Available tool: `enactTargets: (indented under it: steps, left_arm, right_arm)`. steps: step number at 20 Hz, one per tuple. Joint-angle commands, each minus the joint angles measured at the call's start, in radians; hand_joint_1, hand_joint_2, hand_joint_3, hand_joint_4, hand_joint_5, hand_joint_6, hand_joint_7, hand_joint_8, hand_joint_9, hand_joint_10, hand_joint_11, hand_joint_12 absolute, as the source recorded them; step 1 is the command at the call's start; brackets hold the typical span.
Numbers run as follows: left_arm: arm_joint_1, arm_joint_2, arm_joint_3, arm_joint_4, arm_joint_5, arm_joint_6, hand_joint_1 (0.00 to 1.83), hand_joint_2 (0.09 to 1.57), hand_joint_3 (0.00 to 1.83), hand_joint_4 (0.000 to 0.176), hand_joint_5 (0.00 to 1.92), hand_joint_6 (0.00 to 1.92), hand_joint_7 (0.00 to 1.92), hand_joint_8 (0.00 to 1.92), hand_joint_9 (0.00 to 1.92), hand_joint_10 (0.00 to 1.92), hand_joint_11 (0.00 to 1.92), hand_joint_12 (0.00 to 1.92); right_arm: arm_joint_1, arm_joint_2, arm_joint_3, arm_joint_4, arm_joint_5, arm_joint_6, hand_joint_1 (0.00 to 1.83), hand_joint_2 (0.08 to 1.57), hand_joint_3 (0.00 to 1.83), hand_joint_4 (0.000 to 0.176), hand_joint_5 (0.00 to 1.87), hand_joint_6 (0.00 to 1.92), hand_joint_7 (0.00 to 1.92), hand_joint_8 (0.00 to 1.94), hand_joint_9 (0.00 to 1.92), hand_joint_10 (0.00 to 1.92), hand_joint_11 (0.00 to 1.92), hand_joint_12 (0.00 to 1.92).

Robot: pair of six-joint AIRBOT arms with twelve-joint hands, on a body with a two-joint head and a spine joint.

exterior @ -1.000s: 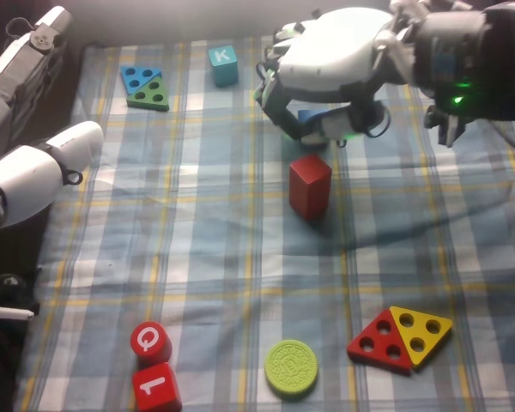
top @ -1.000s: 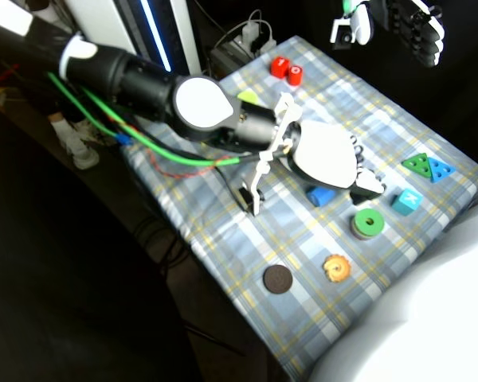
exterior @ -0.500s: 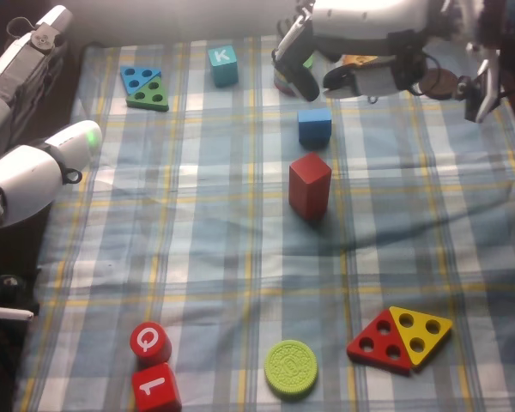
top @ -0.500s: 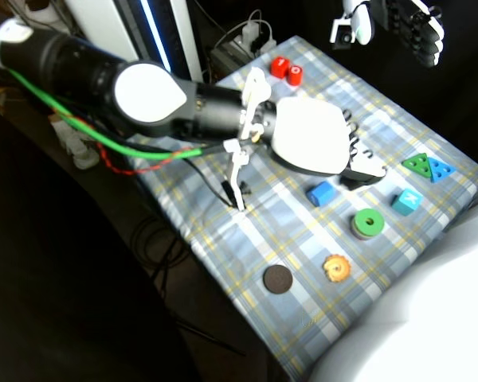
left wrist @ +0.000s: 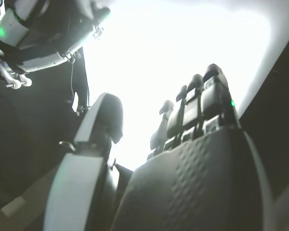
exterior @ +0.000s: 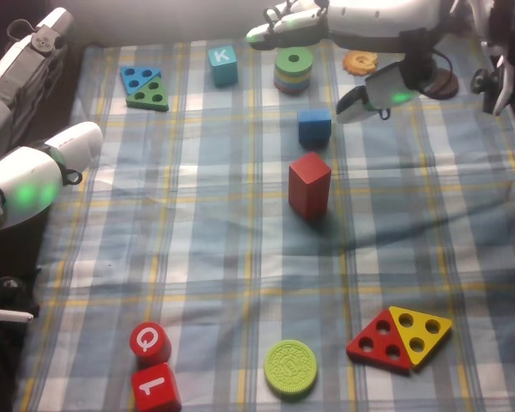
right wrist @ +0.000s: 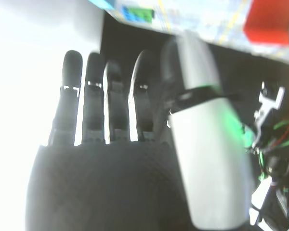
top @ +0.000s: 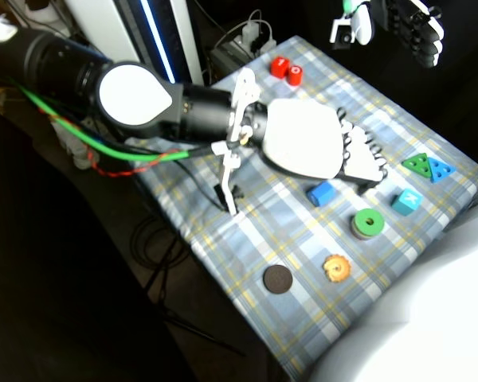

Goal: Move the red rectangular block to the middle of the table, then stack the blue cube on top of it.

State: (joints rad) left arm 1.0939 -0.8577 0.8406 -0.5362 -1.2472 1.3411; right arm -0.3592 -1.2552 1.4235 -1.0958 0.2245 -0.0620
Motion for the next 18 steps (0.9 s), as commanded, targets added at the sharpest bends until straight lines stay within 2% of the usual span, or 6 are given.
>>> enactTargets:
  steps: [1,4,5,9,14,18]
  left_arm:
    - [-0.005,-0.003,0.004,0.026,-0.118,-0.008,0.91,1.45,0.00,0.069,0.00,0.00,0.00,0.00,0.00,0.00,0.00,0.00]
    - [-0.005,-0.003,0.004,0.026,-0.119,-0.008,0.90,1.45,0.00,0.077,0.00,0.00,0.00,0.00,0.00,0.00,0.00,0.00]
    - [-0.005,-0.003,0.004,0.026,-0.119,-0.008,0.91,1.44,0.00,0.070,0.00,0.00,0.00,0.00,0.00,0.00,0.00,0.00]
    - [-0.005,-0.003,0.004,0.026,-0.123,-0.011,0.95,1.44,0.00,0.062,0.00,0.00,0.00,0.00,0.00,0.00,0.00,0.00]
    - [-0.005,-0.003,0.004,0.026,-0.129,-0.014,0.85,1.45,0.00,0.077,0.00,0.00,0.00,0.00,0.00,0.00,0.00,0.00]
    - [-0.005,-0.003,0.004,0.026,-0.130,-0.015,0.82,1.45,0.00,0.093,0.00,0.00,0.00,0.00,0.00,0.00,0.01,0.01]
  right_arm:
    - [0.010,0.000,0.004,0.025,0.020,-0.019,1.02,1.08,0.00,0.116,0.09,0.00,0.08,0.00,0.00,0.28,0.00,0.92]
    - [-0.002,-0.005,0.008,0.024,-0.030,-0.064,0.83,1.12,0.00,0.127,0.05,0.00,0.10,0.00,0.07,0.15,0.00,0.20]
    - [-0.006,-0.009,0.012,0.024,-0.042,-0.069,0.85,1.15,0.00,0.096,0.05,0.00,0.16,0.01,0.09,0.23,0.00,0.59]
    - [-0.039,-0.033,0.043,0.024,-0.079,-0.069,0.86,1.13,0.00,0.104,0.10,0.01,0.11,0.00,0.00,0.18,0.00,0.28]
    - [-0.050,-0.065,0.065,0.025,-0.096,-0.069,1.02,1.11,0.00,0.051,0.19,0.01,0.19,0.01,0.12,0.18,0.00,0.80]
    - [-0.057,-0.083,0.074,0.025,-0.096,-0.069,0.95,1.11,0.00,0.046,0.14,0.01,0.10,0.00,0.02,0.08,0.00,0.35]
